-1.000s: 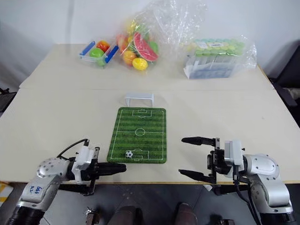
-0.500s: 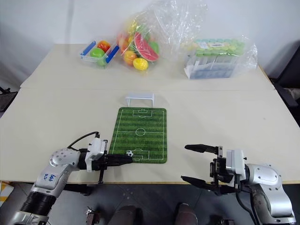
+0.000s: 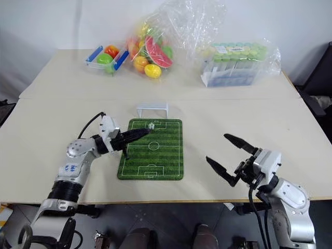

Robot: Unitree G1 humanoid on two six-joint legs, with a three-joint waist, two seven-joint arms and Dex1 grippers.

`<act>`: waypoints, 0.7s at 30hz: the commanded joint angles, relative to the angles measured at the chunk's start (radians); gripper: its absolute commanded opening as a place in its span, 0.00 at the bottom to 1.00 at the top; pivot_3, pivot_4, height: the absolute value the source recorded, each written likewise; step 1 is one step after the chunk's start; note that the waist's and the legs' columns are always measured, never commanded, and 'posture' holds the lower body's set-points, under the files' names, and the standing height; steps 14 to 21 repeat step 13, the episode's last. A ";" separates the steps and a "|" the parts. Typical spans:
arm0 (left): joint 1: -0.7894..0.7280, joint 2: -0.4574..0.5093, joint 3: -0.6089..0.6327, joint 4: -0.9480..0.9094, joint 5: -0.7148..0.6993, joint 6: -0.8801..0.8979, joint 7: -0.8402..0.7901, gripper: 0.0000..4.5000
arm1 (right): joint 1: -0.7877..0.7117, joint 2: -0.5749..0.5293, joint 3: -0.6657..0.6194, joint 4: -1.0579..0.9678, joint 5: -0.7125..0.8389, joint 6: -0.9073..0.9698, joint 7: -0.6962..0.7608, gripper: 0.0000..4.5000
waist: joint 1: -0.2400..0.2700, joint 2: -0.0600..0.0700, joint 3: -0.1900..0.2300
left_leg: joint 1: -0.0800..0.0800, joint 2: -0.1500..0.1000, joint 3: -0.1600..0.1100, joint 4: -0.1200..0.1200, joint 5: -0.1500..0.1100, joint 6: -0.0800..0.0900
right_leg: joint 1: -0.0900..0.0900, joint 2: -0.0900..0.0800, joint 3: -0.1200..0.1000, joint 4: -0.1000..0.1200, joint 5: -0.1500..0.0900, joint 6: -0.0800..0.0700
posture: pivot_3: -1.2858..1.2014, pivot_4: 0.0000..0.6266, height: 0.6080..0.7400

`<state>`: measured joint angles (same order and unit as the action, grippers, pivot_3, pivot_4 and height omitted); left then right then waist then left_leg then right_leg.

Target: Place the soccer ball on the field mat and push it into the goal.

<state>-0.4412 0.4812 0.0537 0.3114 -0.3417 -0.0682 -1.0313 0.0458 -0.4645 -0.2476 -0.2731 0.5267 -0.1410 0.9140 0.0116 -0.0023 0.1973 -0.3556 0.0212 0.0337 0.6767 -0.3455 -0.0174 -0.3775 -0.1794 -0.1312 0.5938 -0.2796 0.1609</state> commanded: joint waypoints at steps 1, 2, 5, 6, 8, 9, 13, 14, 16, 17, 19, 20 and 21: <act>0.111 0.070 0.109 -0.131 -0.083 0.041 -0.009 0.01 | 0.004 0.000 -0.012 -0.011 0.003 -0.035 -0.001 1.00 | 0.000 0.000 0.000 | 0.000 0.000 0.000 -0.001 0.000 0.000 | 0.000 0.000 0.000 0.000 0.000 0.000 | 0.52 0.24 1.00; 0.154 0.087 0.150 -0.170 -0.114 0.067 0.004 0.01 | 0.005 -0.002 -0.011 -0.001 0.004 -0.042 0.005 1.00 | 0.000 0.000 0.000 | 0.000 0.000 0.000 -0.001 0.000 0.000 | 0.000 0.000 0.000 0.000 0.000 0.000 | 0.52 0.24 1.00; 0.230 0.118 0.236 -0.241 -0.133 0.113 0.083 0.01 | 0.001 -0.005 -0.008 0.029 0.008 -0.061 0.027 1.00 | 0.006 0.000 0.000 | 0.000 0.000 0.000 0.000 -0.001 0.000 | 0.000 0.000 0.000 0.000 0.000 0.000 | 0.52 0.24 1.00; 0.249 0.127 0.278 -0.263 -0.139 0.141 0.132 0.01 | -0.004 -0.008 -0.006 0.046 0.010 -0.070 0.041 1.00 | 0.010 0.000 0.000 | 0.000 0.000 0.000 0.001 -0.001 0.001 | 0.000 0.000 0.000 0.000 0.000 0.000 | 0.52 0.24 1.00; 0.281 0.140 0.357 -0.299 -0.152 0.172 0.207 0.01 | -0.022 -0.011 -0.003 0.087 0.010 -0.086 0.067 1.00 | 0.011 0.000 0.000 | 0.000 0.000 0.000 0.002 -0.001 0.001 | 0.000 0.000 0.001 0.000 0.000 0.000 | 0.52 0.24 1.00; 0.295 0.144 0.381 -0.313 -0.154 0.189 0.233 0.01 | -0.031 -0.011 -0.002 0.104 0.013 -0.091 0.077 1.00 | 0.011 0.000 0.000 | 0.000 0.000 0.000 0.002 -0.001 0.001 | 0.000 0.000 0.001 0.000 0.000 0.000 | 0.52 0.24 1.00; 0.332 0.141 0.418 -0.357 -0.137 0.185 0.283 0.01 | -0.067 -0.013 0.003 0.168 0.014 -0.113 0.120 1.00 | 0.011 0.000 0.000 | 0.000 0.000 0.000 0.002 -0.002 0.001 | 0.000 0.000 0.001 0.000 0.000 0.000 | 0.52 0.24 1.00; 0.332 0.141 0.418 -0.357 -0.137 0.185 0.283 0.01 | -0.067 -0.013 0.003 0.168 0.014 -0.113 0.120 1.00 | 0.011 0.000 0.000 | 0.000 0.000 0.000 0.002 -0.002 0.001 | 0.000 0.000 0.001 0.000 0.000 0.000 | 0.52 0.24 1.00; 0.332 0.141 0.418 -0.357 -0.137 0.185 0.283 0.01 | -0.067 -0.013 0.003 0.168 0.014 -0.113 0.120 1.00 | 0.011 0.000 0.000 | 0.000 0.000 0.000 0.002 -0.002 0.001 | 0.000 0.000 0.001 0.000 0.000 0.000 | 0.52 0.24 1.00; 0.332 0.141 0.418 -0.357 -0.137 0.185 0.283 0.01 | -0.067 -0.013 0.003 0.168 0.014 -0.113 0.120 1.00 | 0.011 0.000 0.000 | 0.000 0.000 0.000 0.002 -0.002 0.001 | 0.000 0.000 0.001 0.000 0.000 0.000 | 0.52 0.24 1.00; 0.332 0.141 0.418 -0.357 -0.137 0.185 0.283 0.01 | -0.067 -0.013 0.003 0.168 0.014 -0.113 0.120 1.00 | 0.011 0.000 0.000 | 0.000 0.000 0.000 0.002 -0.002 0.001 | 0.000 0.000 0.001 0.000 0.000 0.000 | 0.52 0.24 1.00; 0.332 0.141 0.418 -0.357 -0.137 0.185 0.283 0.01 | -0.067 -0.013 0.003 0.168 0.014 -0.113 0.120 1.00 | 0.011 0.000 0.000 | 0.000 0.000 0.000 0.002 -0.002 0.001 | 0.000 0.000 0.001 0.000 0.000 0.000 | 0.52 0.24 1.00; 0.332 0.141 0.418 -0.357 -0.137 0.185 0.283 0.01 | -0.067 -0.013 0.003 0.168 0.014 -0.113 0.120 1.00 | 0.011 0.000 0.000 | 0.000 0.000 0.000 0.002 -0.002 0.001 | 0.000 0.000 0.001 0.000 0.000 0.000 | 0.52 0.24 1.00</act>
